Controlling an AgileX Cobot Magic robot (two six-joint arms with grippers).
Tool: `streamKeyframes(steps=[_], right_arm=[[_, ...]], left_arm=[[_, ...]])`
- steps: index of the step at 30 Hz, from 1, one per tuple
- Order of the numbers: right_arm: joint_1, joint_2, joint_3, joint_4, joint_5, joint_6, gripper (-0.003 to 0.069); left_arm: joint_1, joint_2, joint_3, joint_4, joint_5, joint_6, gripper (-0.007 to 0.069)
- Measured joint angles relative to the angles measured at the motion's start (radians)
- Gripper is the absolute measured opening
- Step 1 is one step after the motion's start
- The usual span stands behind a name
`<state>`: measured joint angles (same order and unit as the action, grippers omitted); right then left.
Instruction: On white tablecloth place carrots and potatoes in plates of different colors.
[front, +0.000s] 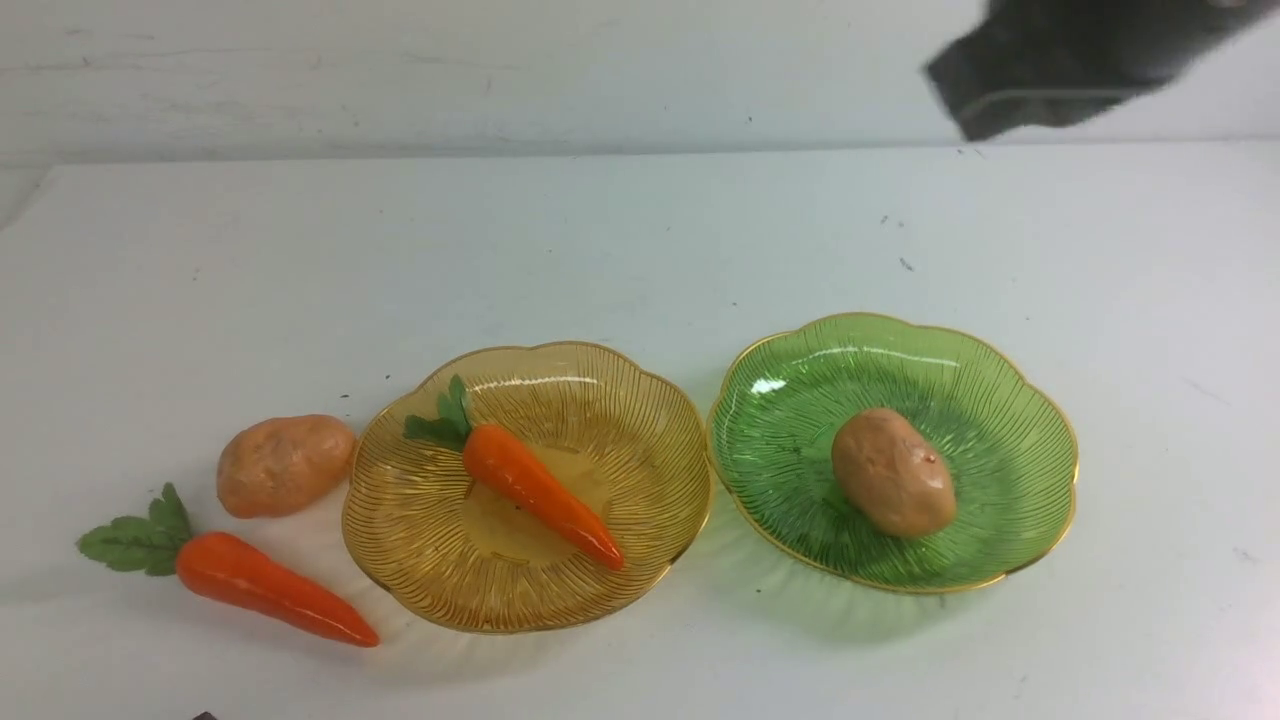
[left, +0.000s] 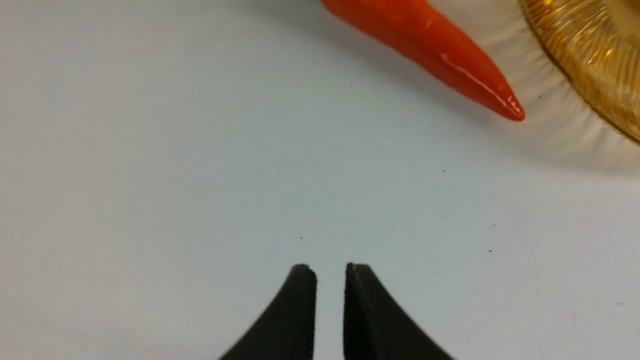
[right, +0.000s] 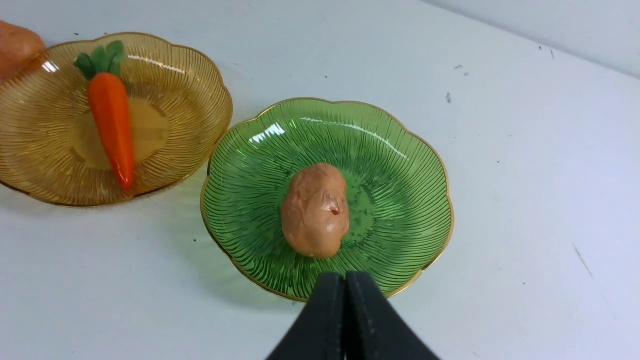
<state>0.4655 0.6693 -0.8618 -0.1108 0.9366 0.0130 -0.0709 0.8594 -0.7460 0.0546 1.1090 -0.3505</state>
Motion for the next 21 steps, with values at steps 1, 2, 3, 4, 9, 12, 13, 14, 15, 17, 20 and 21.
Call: streamKeyframes(steps=[1, 2, 3, 4, 9, 12, 13, 14, 15, 17, 20, 21], right_arm=[[0.0, 0.0, 0.0, 0.0, 0.0, 0.0, -0.0015], [0.0, 0.0, 0.0, 0.0, 0.001, 0.0, -0.0015], [0.0, 0.0, 0.0, 0.0, 0.001, 0.0, -0.0015], [0.0, 0.0, 0.0, 0.0, 0.001, 0.0, -0.0015], [0.0, 0.0, 0.0, 0.0, 0.002, 0.002, -0.0015], [0.0, 0.0, 0.0, 0.006, 0.0, 0.038, -0.0015], [0.0, 0.0, 0.0, 0.007, -0.001, 0.048, -0.0015], [0.0, 0.0, 0.0, 0.007, -0.001, 0.052, -0.0015], [0.0, 0.0, 0.0, 0.007, -0.001, 0.053, -0.0015], [0.0, 0.0, 0.0, 0.007, -0.001, 0.055, -0.0015], [0.0, 0.0, 0.0, 0.007, -0.001, 0.056, -0.0015], [0.0, 0.0, 0.0, 0.008, -0.001, 0.056, -0.0015]], left_arm=[[0.0, 0.054, -0.002, 0.0, -0.012, -0.018, 0.0097], [0.0, 0.115, -0.002, 0.0, -0.031, -0.031, 0.0143], [0.0, 0.16, -0.002, 0.0, -0.052, -0.036, 0.0199], [0.0, 0.202, -0.003, 0.0, -0.073, -0.048, 0.0243], [0.0, 0.323, -0.014, -0.006, -0.166, -0.147, 0.0419], [0.0, 0.423, -0.014, -0.06, -0.295, -0.266, 0.0531], [0.0, 0.458, -0.014, -0.078, -0.345, -0.297, 0.0554], [0.0, 0.487, -0.014, -0.089, -0.376, -0.32, 0.0568], [0.0, 0.519, -0.014, -0.091, -0.403, -0.342, 0.0575], [0.0, 0.565, -0.014, -0.076, -0.45, -0.361, 0.0578], [0.0, 0.628, -0.014, -0.035, -0.515, -0.414, 0.0578], [0.0, 0.646, -0.014, -0.03, -0.53, -0.44, 0.0578]])
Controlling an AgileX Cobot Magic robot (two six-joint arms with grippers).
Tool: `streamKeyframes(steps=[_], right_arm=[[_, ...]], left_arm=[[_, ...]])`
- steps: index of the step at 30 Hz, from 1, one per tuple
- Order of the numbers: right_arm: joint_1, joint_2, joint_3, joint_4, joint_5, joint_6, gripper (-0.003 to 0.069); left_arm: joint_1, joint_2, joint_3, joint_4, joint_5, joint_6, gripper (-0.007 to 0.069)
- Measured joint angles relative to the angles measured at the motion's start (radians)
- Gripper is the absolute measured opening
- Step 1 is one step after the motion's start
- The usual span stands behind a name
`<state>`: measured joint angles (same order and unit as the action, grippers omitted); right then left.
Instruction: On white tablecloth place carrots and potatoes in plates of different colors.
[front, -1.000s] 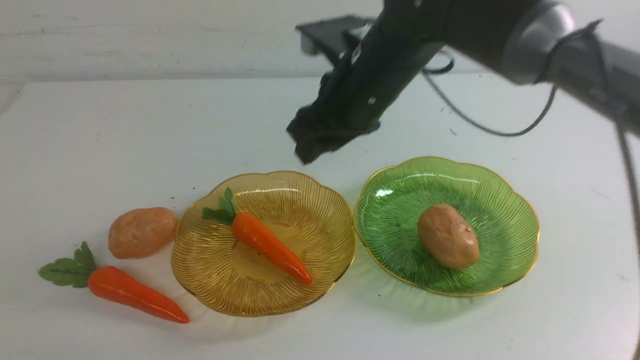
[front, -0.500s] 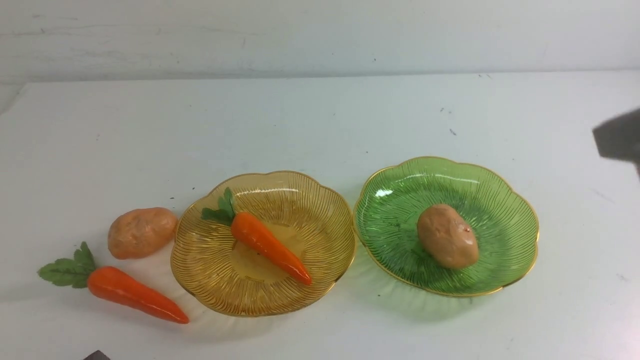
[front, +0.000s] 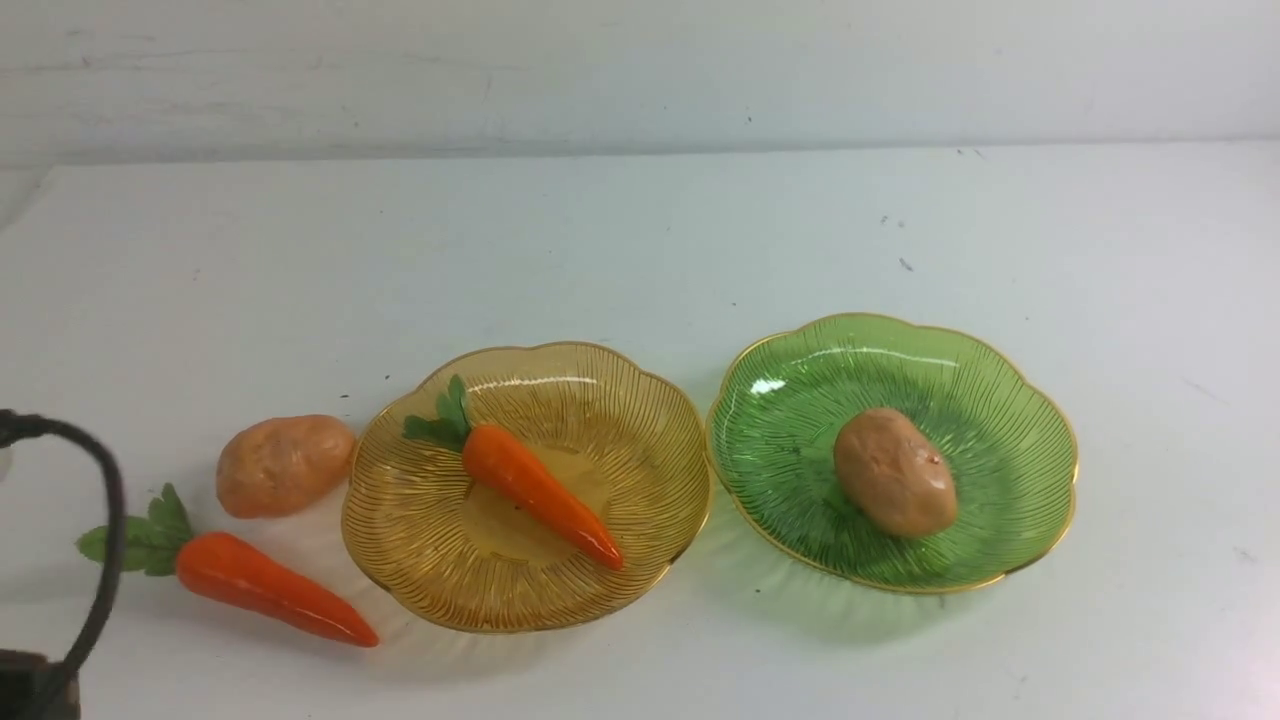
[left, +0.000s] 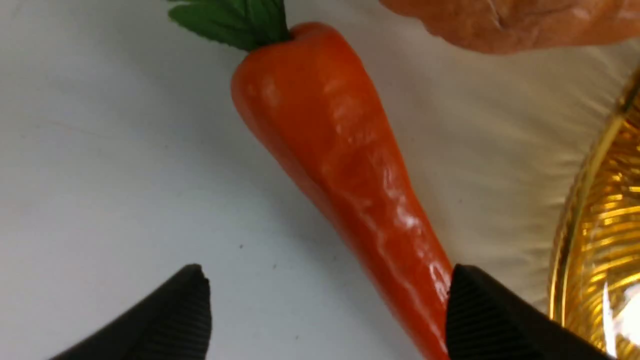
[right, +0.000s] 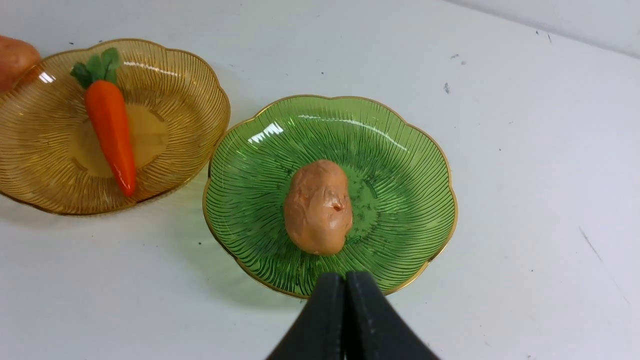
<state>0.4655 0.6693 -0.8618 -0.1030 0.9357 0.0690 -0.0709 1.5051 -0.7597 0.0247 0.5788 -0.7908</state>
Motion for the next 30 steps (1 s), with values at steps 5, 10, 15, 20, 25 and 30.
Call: streamKeyframes(steps=[5, 10, 15, 20, 25, 30], right_arm=[[0.0, 0.0, 0.0, 0.002, 0.0, 0.0, -0.0015], [0.0, 0.0, 0.0, 0.028, 0.0, 0.0, -0.0015], [0.0, 0.0, 0.0, 0.041, 0.0, 0.0, -0.0015], [0.0, 0.0, 0.0, 0.044, 0.0, 0.0, -0.0015], [0.0, 0.0, 0.0, 0.045, 0.0, 0.0, -0.0015], [0.0, 0.0, 0.0, 0.052, 0.002, 0.0, -0.0015]], left_arm=[[0.0, 0.097, -0.006, 0.007, -0.074, -0.142, 0.0578], [-0.002, 0.176, -0.027, 0.055, -0.093, -0.197, 0.0573], [-0.006, 0.172, -0.028, 0.133, -0.029, -0.125, 0.034], [-0.006, 0.07, -0.021, 0.183, 0.197, 0.008, 0.0211], [-0.006, -0.11, -0.095, 0.186, 0.329, 0.078, 0.0209], [-0.006, -0.222, -0.189, 0.076, 0.33, 0.139, 0.0209]])
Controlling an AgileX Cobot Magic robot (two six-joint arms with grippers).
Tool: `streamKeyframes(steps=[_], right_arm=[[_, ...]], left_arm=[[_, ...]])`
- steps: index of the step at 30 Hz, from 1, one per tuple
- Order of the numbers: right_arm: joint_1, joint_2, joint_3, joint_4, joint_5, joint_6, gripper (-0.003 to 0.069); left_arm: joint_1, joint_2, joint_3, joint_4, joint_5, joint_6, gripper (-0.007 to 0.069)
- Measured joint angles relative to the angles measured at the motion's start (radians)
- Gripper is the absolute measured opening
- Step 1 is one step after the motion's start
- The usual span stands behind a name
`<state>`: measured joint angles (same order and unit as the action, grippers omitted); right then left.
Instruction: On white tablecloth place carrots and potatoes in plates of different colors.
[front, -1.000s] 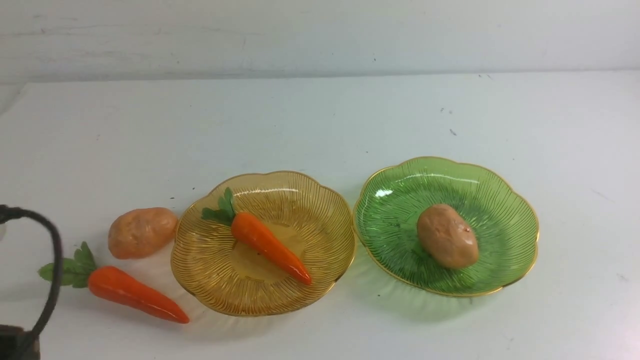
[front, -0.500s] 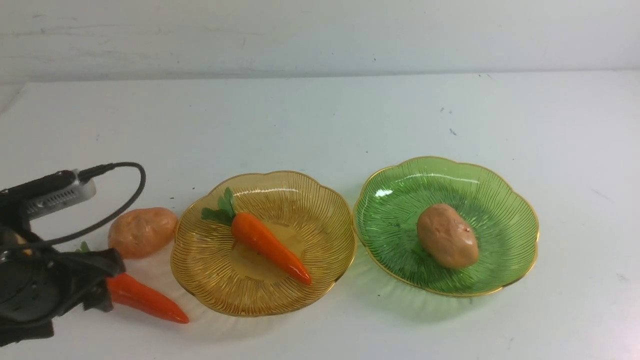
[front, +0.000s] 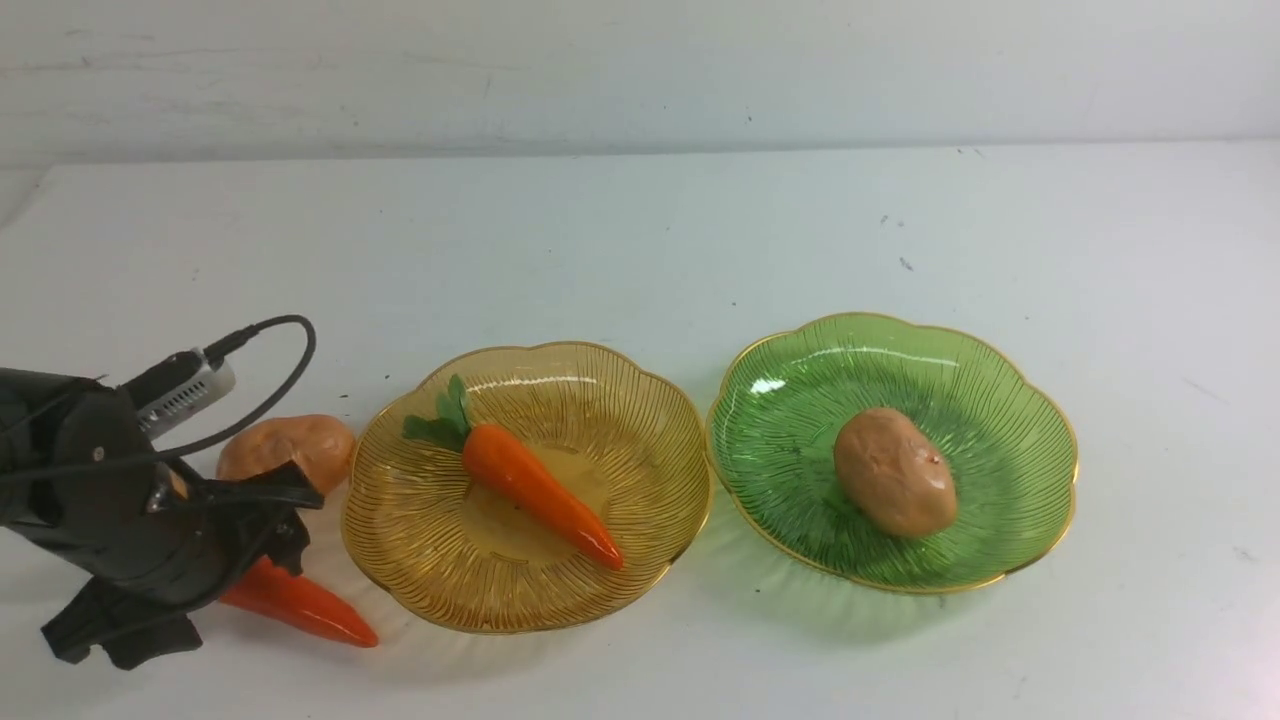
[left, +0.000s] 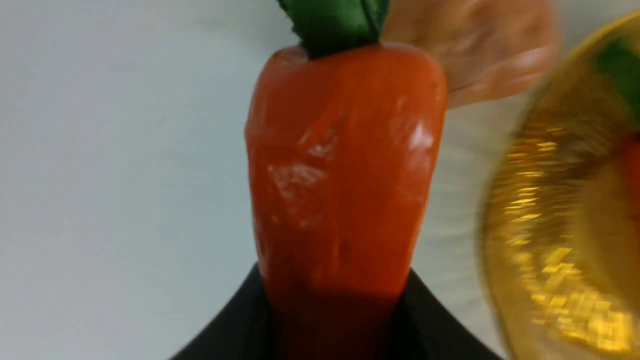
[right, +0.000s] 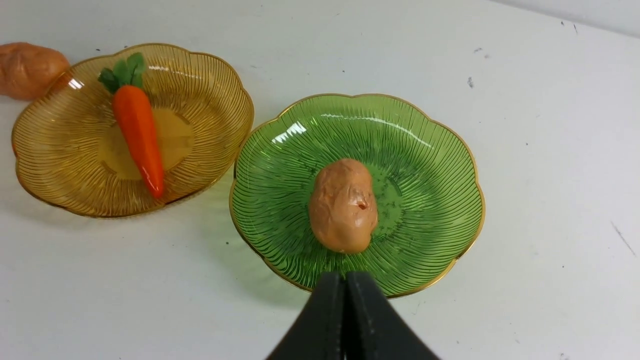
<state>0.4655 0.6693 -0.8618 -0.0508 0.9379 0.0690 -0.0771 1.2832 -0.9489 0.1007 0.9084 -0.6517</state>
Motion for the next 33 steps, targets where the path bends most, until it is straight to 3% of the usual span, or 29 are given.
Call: streamKeyframes(steps=[9, 15, 23, 30, 33], right_arm=[[0.0, 0.0, 0.0, 0.035, 0.009, 0.0, -0.0015], [0.0, 0.0, 0.0, 0.043, 0.008, 0.0, -0.0015], [0.0, 0.0, 0.0, 0.044, 0.008, 0.0, -0.0015], [0.0, 0.0, 0.0, 0.034, 0.007, 0.0, -0.0015], [0.0, 0.0, 0.0, 0.024, 0.006, 0.0, -0.0015]], left_arm=[[-0.01, 0.095, -0.1, -0.348, -0.071, 0.213, 0.0225], [-0.11, 0.261, -0.109, -0.527, -0.218, 0.349, 0.0301], [-0.168, 0.422, -0.183, -0.58, -0.265, 0.522, 0.0486], [-0.168, 0.459, -0.204, -0.599, -0.266, 0.565, 0.0605], [-0.167, 0.453, -0.208, -0.614, -0.262, 0.566, 0.0615]])
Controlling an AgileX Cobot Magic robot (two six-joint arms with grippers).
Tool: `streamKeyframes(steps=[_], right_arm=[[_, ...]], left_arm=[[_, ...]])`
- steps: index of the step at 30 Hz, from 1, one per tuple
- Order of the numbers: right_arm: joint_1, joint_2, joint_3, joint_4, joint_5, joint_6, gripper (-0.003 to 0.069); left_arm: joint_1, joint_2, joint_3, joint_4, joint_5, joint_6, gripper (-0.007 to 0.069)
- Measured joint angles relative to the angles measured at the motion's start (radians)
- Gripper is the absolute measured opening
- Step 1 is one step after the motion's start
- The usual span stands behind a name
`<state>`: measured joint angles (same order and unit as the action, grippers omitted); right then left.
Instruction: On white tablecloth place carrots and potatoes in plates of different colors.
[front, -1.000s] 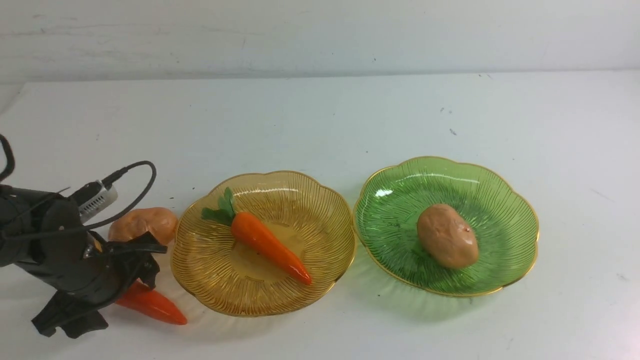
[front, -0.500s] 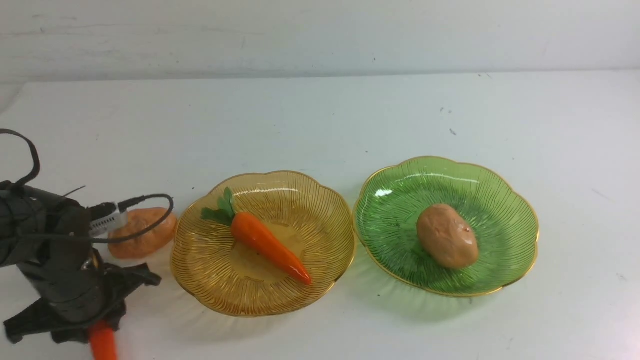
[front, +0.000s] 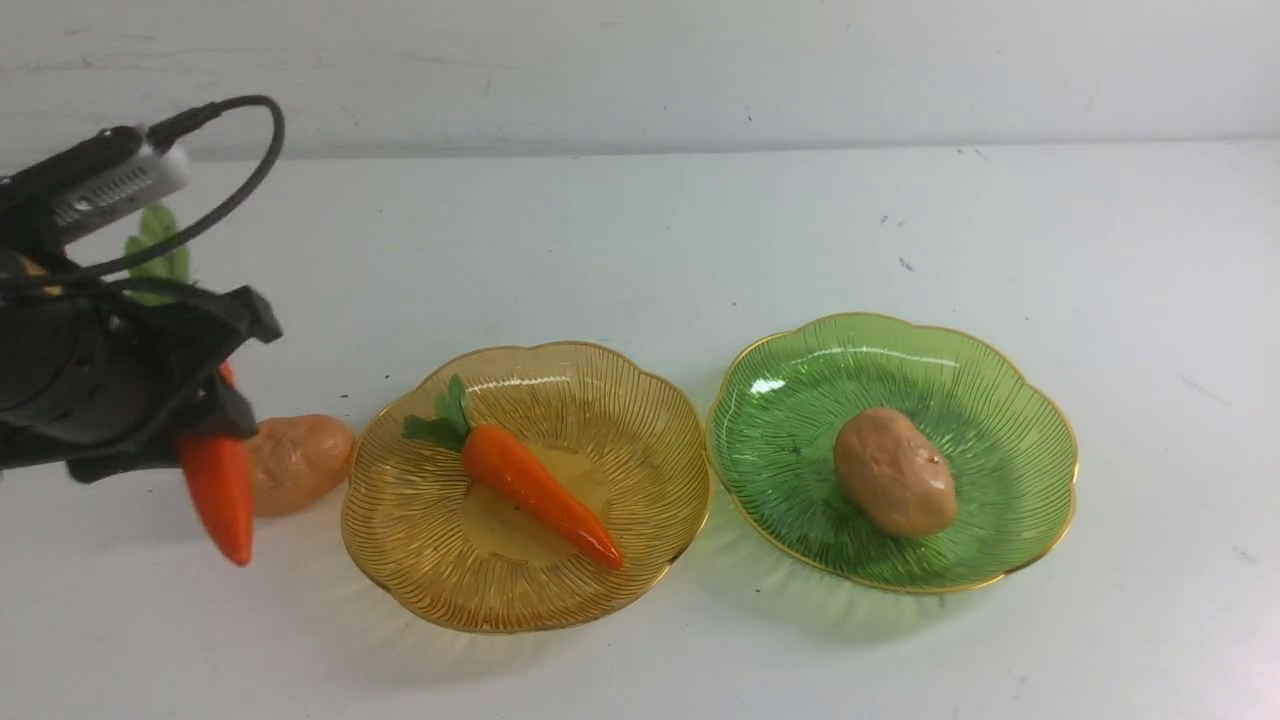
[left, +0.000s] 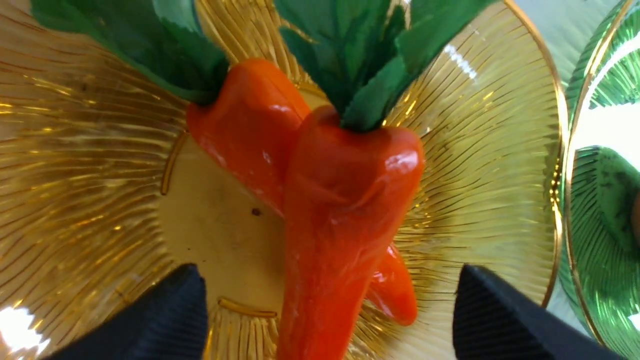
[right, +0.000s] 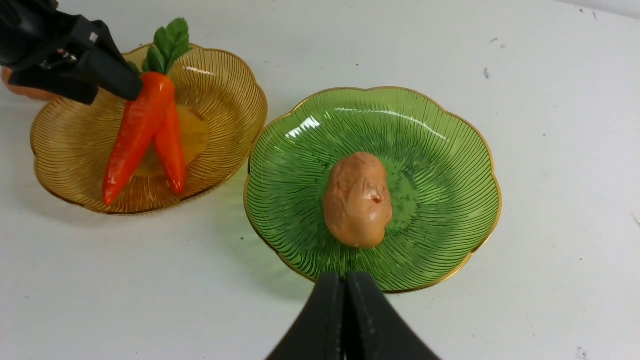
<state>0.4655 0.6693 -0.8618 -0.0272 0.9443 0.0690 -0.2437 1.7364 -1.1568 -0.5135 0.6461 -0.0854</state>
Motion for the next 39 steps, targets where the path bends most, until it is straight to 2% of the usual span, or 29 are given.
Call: streamKeyframes(steps=[4, 6, 7, 8, 11, 12, 14, 16, 19, 25, 28, 36, 39], right_arm=[[0.0, 0.0, 0.0, -0.001, -0.001, 0.0, -0.0015], [0.0, 0.0, 0.0, -0.001, -0.001, 0.0, -0.0015], [0.0, 0.0, 0.0, -0.001, -0.001, 0.0, -0.0015], [0.0, 0.0, 0.0, -0.001, -0.001, 0.0, -0.0015], [0.0, 0.0, 0.0, -0.001, -0.001, 0.0, -0.0015], [0.0, 0.0, 0.0, -0.001, -0.001, 0.0, -0.0015], [0.0, 0.0, 0.0, -0.001, -0.001, 0.0, -0.0015], [0.0, 0.0, 0.0, -0.001, -0.001, 0.0, -0.0015], [0.0, 0.0, 0.0, -0.001, -0.001, 0.0, -0.0015], [0.0, 0.0, 0.0, -0.001, -0.001, 0.0, -0.0015], [0.0, 0.0, 0.0, -0.001, -0.001, 0.0, -0.0015], [0.0, 0.0, 0.0, -0.001, -0.008, 0.0, -0.0015], [0.0, 0.0, 0.0, -0.001, -0.026, 0.0, -0.0015]], left_arm=[[0.032, -0.056, 0.0, 0.005, 0.007, 0.012, 0.0558], [0.096, -0.119, 0.0, 0.031, 0.033, 0.021, 0.0465], [0.141, -0.156, 0.0, 0.052, 0.059, 0.029, 0.0393], [0.162, -0.176, 0.0, 0.07, 0.072, 0.036, 0.037], [0.292, -0.23, -0.002, 0.154, 0.177, 0.128, 0.0116], [0.329, -0.233, -0.002, 0.172, 0.217, 0.179, 0.006], [0.373, -0.223, -0.002, 0.195, 0.288, 0.272, 0.0017], [0.383, -0.19, -0.002, 0.199, 0.323, 0.341, 0.0008], [0.382, -0.162, -0.002, 0.197, 0.315, 0.361, 0.0033], [0.38, -0.114, -0.002, 0.197, 0.239, 0.382, 0.017], [0.38, -0.097, -0.002, 0.197, 0.2, 0.417, 0.0265], [0.38, -0.047, -0.002, 0.161, 0.122, 0.641, 0.0583], [0.38, -0.03, -0.002, 0.138, 0.122, 0.714, 0.0652]])
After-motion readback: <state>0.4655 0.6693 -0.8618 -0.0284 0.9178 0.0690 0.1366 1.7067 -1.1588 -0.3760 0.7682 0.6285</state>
